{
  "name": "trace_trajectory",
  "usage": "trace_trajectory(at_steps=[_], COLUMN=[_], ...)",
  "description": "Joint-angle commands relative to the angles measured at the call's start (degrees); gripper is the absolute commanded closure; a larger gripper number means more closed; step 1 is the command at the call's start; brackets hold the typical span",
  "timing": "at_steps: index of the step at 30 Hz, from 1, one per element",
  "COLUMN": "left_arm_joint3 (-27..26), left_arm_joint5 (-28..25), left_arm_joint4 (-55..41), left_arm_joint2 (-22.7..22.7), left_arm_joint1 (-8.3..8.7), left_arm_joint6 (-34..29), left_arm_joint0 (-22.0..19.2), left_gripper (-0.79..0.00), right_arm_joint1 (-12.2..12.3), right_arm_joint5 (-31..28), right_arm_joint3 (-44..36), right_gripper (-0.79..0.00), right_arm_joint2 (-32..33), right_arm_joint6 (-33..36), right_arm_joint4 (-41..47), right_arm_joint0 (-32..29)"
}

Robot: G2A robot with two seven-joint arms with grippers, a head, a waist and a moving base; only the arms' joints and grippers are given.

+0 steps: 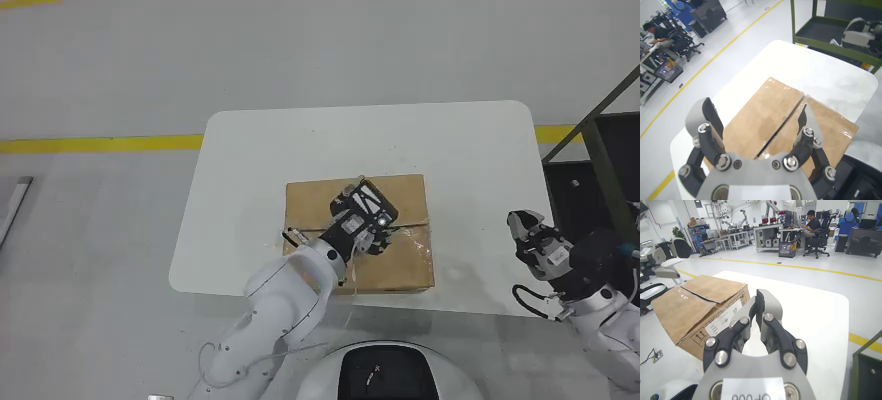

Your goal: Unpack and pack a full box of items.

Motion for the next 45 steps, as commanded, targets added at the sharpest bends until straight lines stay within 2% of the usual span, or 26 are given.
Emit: trace_trajectory(at_steps=[1, 8, 19, 20, 22, 23, 24, 25, 33, 45], left_arm_joint3=[1.9, 6.9, 9.2, 9.2, 9.0, 8.8, 8.7, 8.6, 9.4, 9.8], left_arm_joint5=[-0.9, -0.4, -4.1, -4.4, -5.0, -5.0, -5.0, -5.0, -6.7, -7.7], left_arm_joint4=[1.9, 7.1, 18.8, 19.9, 22.2, 23.2, 23.8, 24.6, 30.7, 33.9], left_arm_joint2=[2.0, 4.1, 4.9, 4.8, 4.8, 4.6, 4.5, 4.4, 4.1, 3.9], left_arm_joint1=[-0.26, -0.93, -1.02, -1.00, -0.97, -0.95, -0.95, -0.94, -0.88, -1.57], left_arm_joint6=[-1.2, -4.8, -6.2, -6.0, -5.2, -4.8, -4.4, -3.7, 1.5, 4.8], left_arm_joint0=[-0.7, -2.4, -4.1, -4.3, -4.5, -4.6, -4.5, -4.5, -4.9, -5.8], left_gripper=[-0.785, -0.785, -0.785, -0.757, -0.385, -0.292, -0.117, 0.000, 0.000, 0.000], right_arm_joint1=[0.0, 0.0, -0.2, -0.2, -0.2, -0.2, -0.3, -0.3, -0.4, -0.5], right_arm_joint5=[0.0, 0.2, 0.7, 0.7, 0.8, 0.9, 0.9, 1.0, 1.2, 1.8], right_arm_joint3=[0.1, 0.0, 0.1, 0.1, 0.0, 0.1, 0.1, 0.1, -0.1, 0.9], right_gripper=[0.000, 0.000, 0.000, 0.000, 0.000, 0.000, 0.000, 0.000, 0.000, 0.000], right_arm_joint2=[0.3, 0.9, 0.7, 0.6, 0.4, 0.3, 0.3, 0.2, 0.1, -0.7], right_arm_joint6=[-0.1, -0.3, 0.1, 0.1, 0.2, 0.3, 0.3, 0.3, 0.3, 2.1], right_arm_joint4=[-0.1, 0.2, 0.7, 0.8, 0.8, 0.8, 0.7, 0.7, 0.5, 1.0], right_arm_joint0=[-0.2, -0.7, -0.4, -0.3, -0.2, -0.2, -0.2, -0.2, -0.6, 0.4])
